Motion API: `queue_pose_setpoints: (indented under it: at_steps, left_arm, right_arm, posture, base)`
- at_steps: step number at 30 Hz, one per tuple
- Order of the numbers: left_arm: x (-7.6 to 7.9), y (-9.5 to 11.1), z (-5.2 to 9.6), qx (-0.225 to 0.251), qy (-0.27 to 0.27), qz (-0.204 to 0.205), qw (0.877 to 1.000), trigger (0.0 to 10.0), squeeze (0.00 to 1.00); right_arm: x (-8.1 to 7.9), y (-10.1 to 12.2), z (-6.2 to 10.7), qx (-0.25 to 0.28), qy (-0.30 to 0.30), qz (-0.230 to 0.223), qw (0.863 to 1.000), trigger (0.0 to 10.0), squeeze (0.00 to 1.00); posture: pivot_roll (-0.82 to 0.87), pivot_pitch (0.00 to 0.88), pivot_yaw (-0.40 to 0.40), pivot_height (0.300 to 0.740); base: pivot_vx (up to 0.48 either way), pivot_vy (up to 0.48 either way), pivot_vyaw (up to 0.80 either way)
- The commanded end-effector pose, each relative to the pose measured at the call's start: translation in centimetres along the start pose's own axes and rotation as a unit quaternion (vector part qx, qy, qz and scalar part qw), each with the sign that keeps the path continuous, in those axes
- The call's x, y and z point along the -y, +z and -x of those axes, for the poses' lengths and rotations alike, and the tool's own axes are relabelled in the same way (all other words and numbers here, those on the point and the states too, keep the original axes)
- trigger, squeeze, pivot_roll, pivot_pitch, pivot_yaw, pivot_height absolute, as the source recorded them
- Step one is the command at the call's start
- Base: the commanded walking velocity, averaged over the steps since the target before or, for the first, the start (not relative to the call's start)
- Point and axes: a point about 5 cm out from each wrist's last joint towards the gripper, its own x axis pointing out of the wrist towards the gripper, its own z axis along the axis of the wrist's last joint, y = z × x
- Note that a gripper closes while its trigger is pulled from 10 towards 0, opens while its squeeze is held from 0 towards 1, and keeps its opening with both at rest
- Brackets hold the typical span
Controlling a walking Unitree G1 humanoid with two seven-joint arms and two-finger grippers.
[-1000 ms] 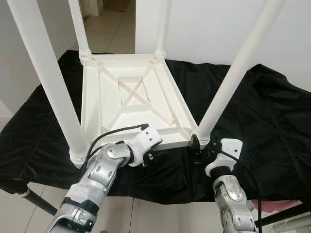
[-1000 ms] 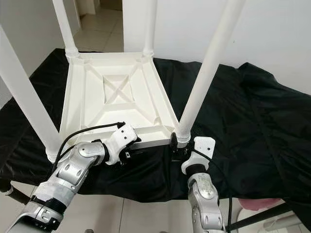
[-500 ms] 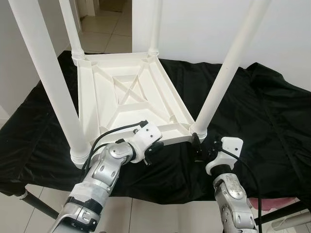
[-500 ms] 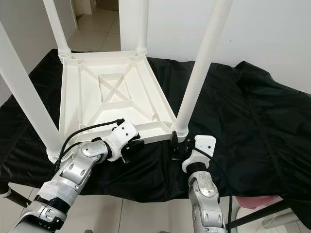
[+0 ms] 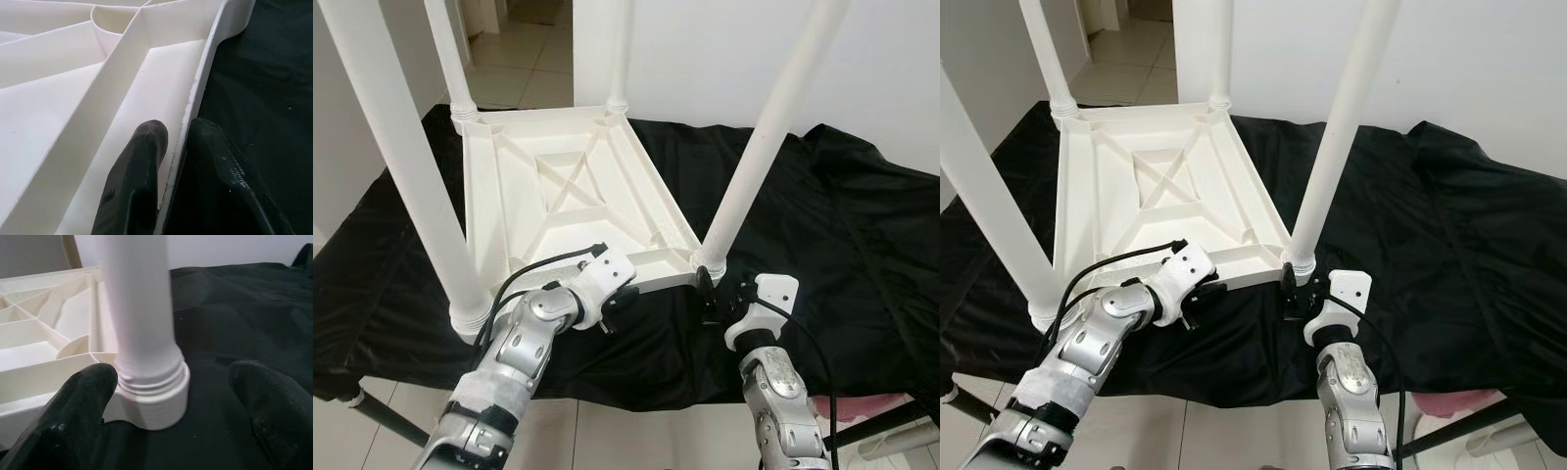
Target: Building children table
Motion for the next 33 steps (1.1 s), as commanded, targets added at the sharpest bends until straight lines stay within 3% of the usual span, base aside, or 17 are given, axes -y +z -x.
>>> queue_pose_setpoints:
  at_steps: [1,5,15,16,17,19,21,22,30,31,33]
  left_arm:
    - [-1.8,-3.1,1.4,-0.064,0.166,0.039,0.983,0.0,0.00]
    - [-1.0,-3.6,1.9,-0.073,0.172,0.050,0.981,0.0,0.00]
    - [0.1,-3.5,1.6,-0.076,0.159,0.055,0.983,0.0,0.00]
    - [0.3,-3.3,1.3,-0.074,0.152,0.055,0.984,2.2,0.00]
    - [0.3,-3.3,1.3,-0.074,0.152,0.055,0.984,2.2,0.00]
    - [1.0,-2.8,0.8,-0.060,0.123,0.058,0.989,10.0,0.03]
    - [1.2,-2.5,0.7,-0.054,0.111,0.063,0.990,10.0,0.03]
    - [1.7,-2.1,0.6,-0.039,0.091,0.073,0.992,10.0,1.00]
    - [3.2,-0.6,0.3,0.006,0.033,0.040,0.999,10.0,0.98]
    - [3.4,0.0,0.4,0.027,0.019,0.038,0.999,10.0,0.00]
    - [3.6,0.6,0.7,0.054,0.002,0.042,0.998,10.0,0.00]
  right_arm:
    - [0.1,-0.3,0.0,-0.005,-0.005,-0.003,1.000,10.0,0.00]
    - [0.1,-0.4,-0.2,-0.008,-0.001,-0.002,1.000,10.0,0.00]
    - [0.1,-0.4,-0.4,-0.008,0.004,-0.001,1.000,10.0,0.00]
    - [0.0,-0.4,-0.5,-0.008,0.004,0.000,1.000,10.0,0.00]
    - [0.0,-0.4,-0.5,-0.008,0.004,0.000,1.000,10.0,0.00]
    - [0.0,-0.4,-0.5,-0.008,0.004,0.000,1.000,10.0,0.00]
    - [0.0,-0.5,-0.5,-0.008,0.004,0.001,1.000,10.0,0.00]
    - [0.0,-0.5,-0.4,-0.008,0.004,0.000,1.000,10.0,0.00]
    - [0.2,-0.4,-0.5,-0.006,0.002,0.003,1.000,10.0,0.00]
    - [0.2,-0.4,-0.6,-0.005,0.001,0.004,1.000,10.0,0.00]
    - [0.3,-0.3,-0.7,-0.004,0.001,0.004,1.000,10.0,0.00]
  posture:
    - [-0.03,0.000,-0.050,0.740]
    - [-0.02,0.000,-0.059,0.740]
    - [-0.01,0.000,-0.062,0.740]
    - [-0.02,0.000,-0.059,0.740]
    - [-0.02,0.000,-0.059,0.740]
    - [-0.02,0.000,-0.057,0.740]
    - [-0.02,0.000,-0.057,0.740]
    - [-0.02,0.000,-0.054,0.740]
    - [-0.02,0.000,-0.052,0.740]
    - [-0.02,0.000,-0.052,0.740]
    - [-0.02,0.000,-0.052,0.740]
  base:
    - [0.000,0.000,0.00]
    - [0.000,0.000,0.00]
    - [0.000,0.000,0.00]
    - [0.000,0.000,0.00]
    - [0.000,0.000,0.00]
    - [0.000,0.000,0.00]
    - [0.000,0.000,0.00]
    - [0.000,0.000,0.00]
    - [0.000,0.000,0.00]
    - [0.000,0.000,0.00]
    - [0.000,0.000,0.00]
